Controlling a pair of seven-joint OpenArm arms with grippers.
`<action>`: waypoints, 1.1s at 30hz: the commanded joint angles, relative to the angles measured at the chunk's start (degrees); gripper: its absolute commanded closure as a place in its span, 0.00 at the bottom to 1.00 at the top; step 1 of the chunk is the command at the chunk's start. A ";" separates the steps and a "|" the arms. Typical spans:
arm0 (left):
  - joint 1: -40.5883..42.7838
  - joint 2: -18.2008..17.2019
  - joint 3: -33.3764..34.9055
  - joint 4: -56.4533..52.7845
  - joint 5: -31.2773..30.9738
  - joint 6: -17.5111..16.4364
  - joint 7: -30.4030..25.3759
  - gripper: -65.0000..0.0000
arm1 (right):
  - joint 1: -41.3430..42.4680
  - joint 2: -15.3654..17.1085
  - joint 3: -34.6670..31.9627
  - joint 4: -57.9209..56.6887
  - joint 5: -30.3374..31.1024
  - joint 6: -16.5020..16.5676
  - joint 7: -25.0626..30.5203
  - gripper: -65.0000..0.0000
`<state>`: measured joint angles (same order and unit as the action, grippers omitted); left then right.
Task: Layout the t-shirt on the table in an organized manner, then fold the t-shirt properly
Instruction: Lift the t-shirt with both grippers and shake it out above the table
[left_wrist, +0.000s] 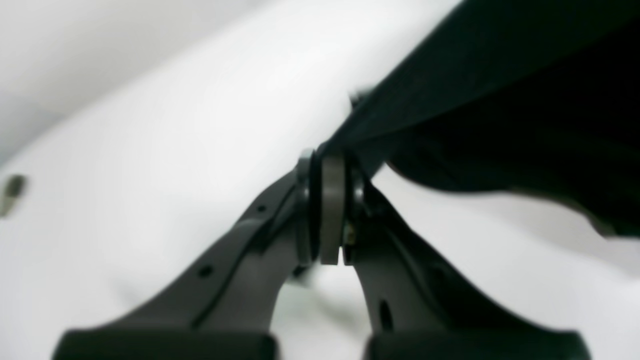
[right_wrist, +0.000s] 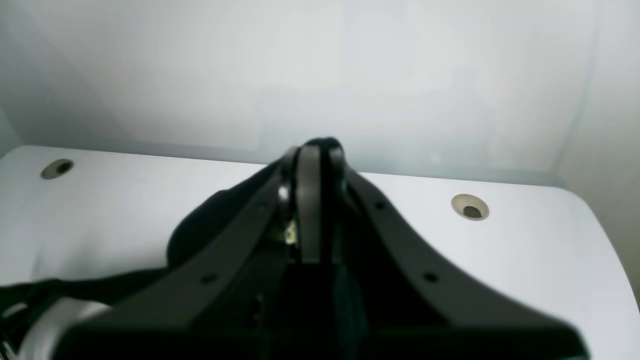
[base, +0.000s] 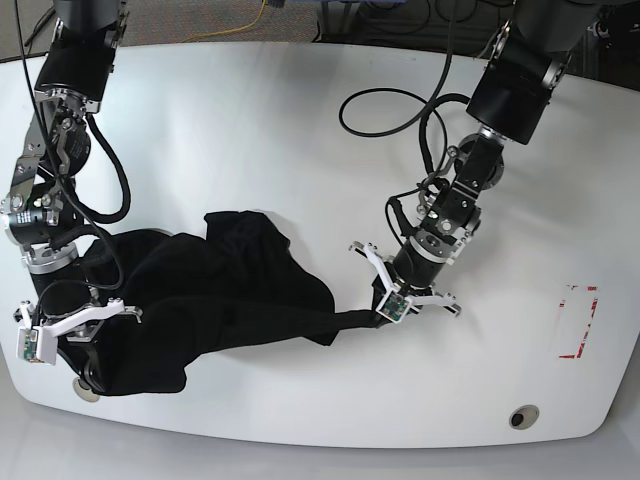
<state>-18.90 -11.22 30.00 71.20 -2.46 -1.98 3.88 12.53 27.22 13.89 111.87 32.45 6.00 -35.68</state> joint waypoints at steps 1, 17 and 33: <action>-1.28 -1.57 -0.94 5.06 -0.05 0.44 -1.81 1.00 | 1.84 1.13 0.31 1.84 0.21 0.20 2.32 1.00; -2.51 -9.57 -9.12 23.17 -0.05 0.44 -1.81 1.00 | 13.00 5.17 -3.82 0.70 0.21 0.20 2.41 1.00; -15.26 -10.01 -15.54 29.24 0.04 0.35 5.04 1.00 | 29.27 5.70 -9.10 -8.18 0.21 0.20 2.41 1.00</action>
<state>-30.41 -20.88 15.20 99.22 -2.46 -2.37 9.69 37.74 32.03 4.49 104.20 32.75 6.37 -35.77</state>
